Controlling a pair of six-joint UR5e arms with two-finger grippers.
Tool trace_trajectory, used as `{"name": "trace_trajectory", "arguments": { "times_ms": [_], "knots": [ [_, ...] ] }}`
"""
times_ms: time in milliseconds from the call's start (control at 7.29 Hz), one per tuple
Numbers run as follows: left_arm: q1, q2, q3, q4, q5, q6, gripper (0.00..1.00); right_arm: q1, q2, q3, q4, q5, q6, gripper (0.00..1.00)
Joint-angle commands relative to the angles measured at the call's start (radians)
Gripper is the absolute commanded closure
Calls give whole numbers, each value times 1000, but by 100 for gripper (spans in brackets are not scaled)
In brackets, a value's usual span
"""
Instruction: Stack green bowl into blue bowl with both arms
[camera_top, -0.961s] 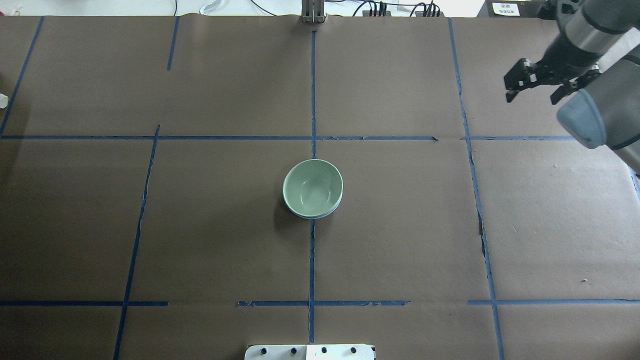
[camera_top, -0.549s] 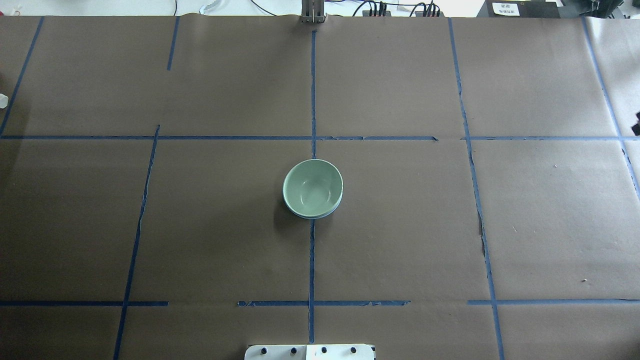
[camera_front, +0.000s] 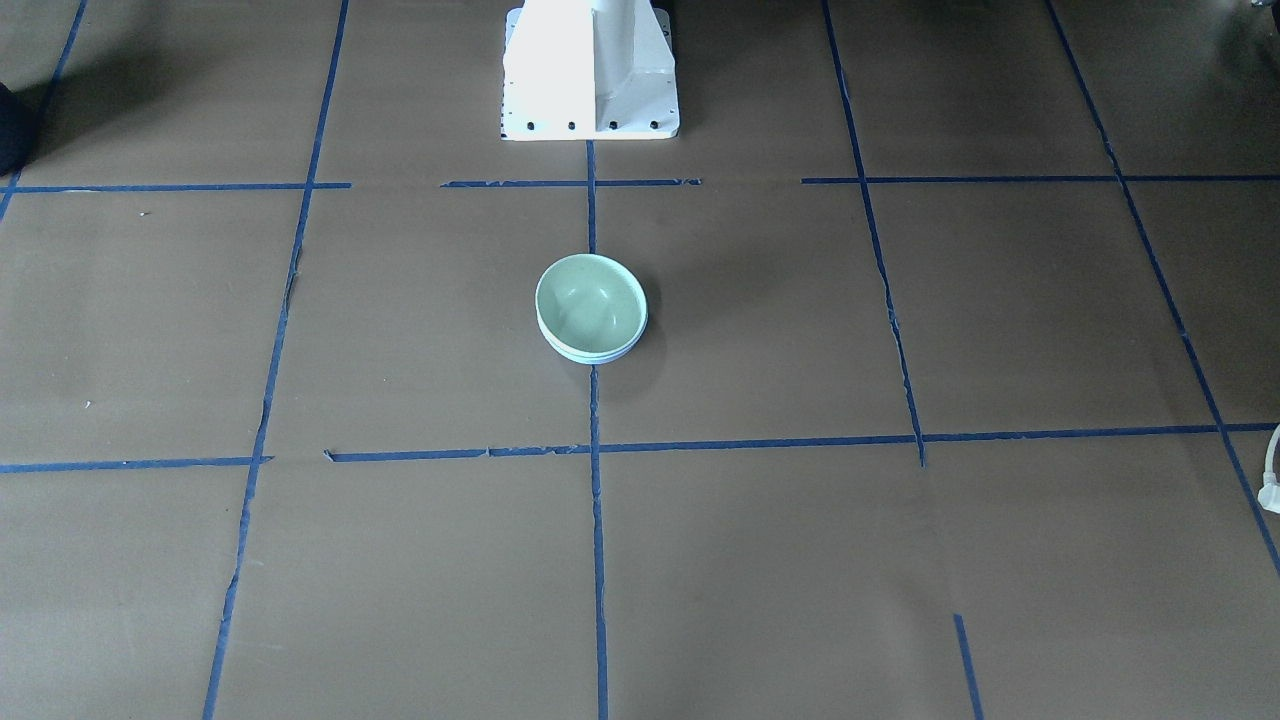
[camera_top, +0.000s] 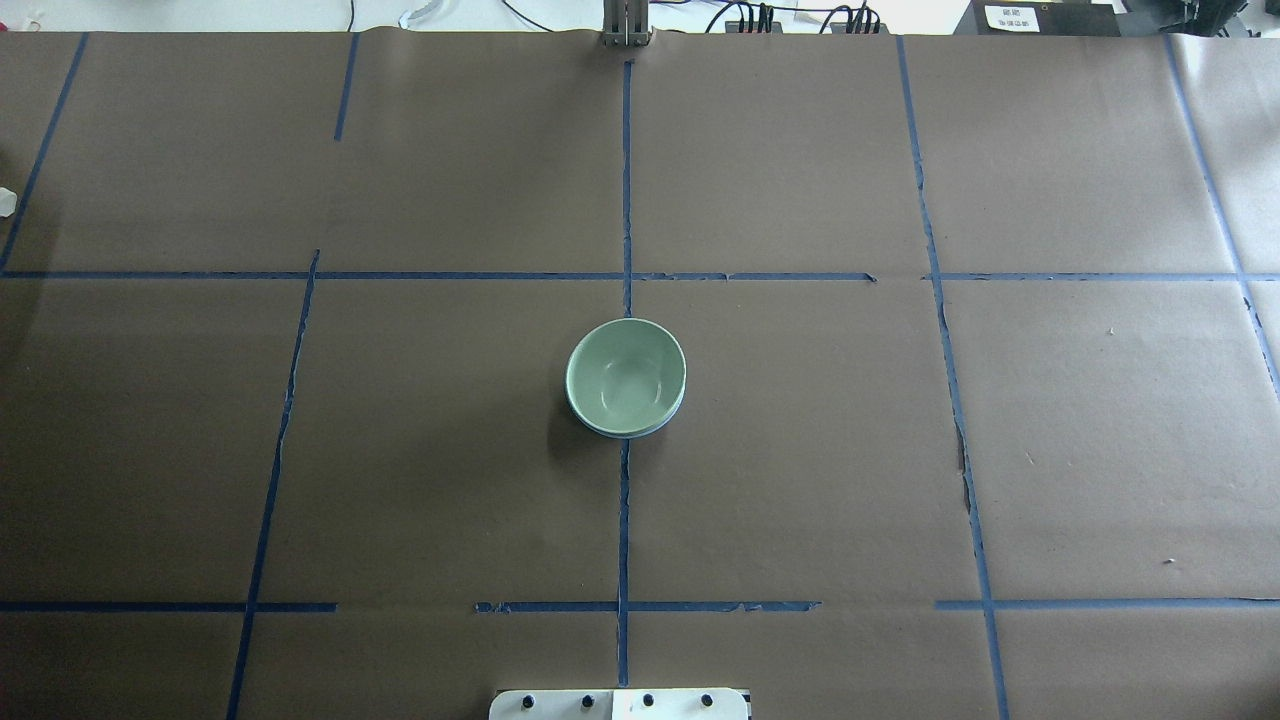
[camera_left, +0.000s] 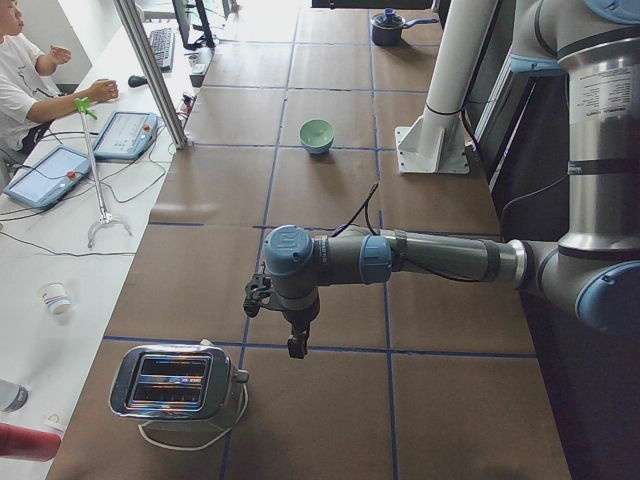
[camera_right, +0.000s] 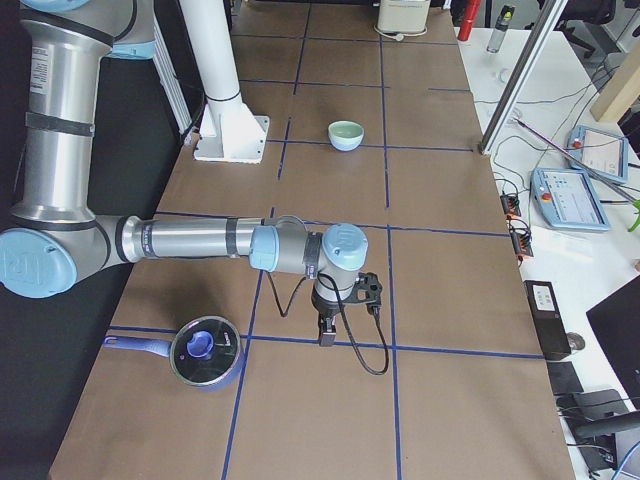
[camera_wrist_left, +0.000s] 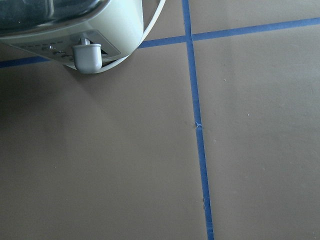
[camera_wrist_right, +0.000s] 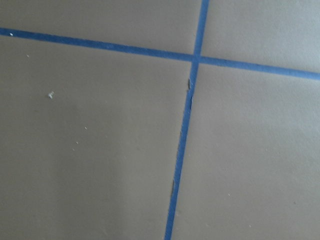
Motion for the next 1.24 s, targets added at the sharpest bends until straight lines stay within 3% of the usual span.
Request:
{"name": "trace_trajectory", "arguments": {
  "times_ms": [0, 1098],
  "knots": [
    [1, 2, -2, 1, -1, 0, 0, 3, -31, -20, 67, 5, 10, 0],
    [1, 2, -4, 1, -1, 0, 0, 3, -27, -29, 115, 22, 13, 0]
  ]
}}
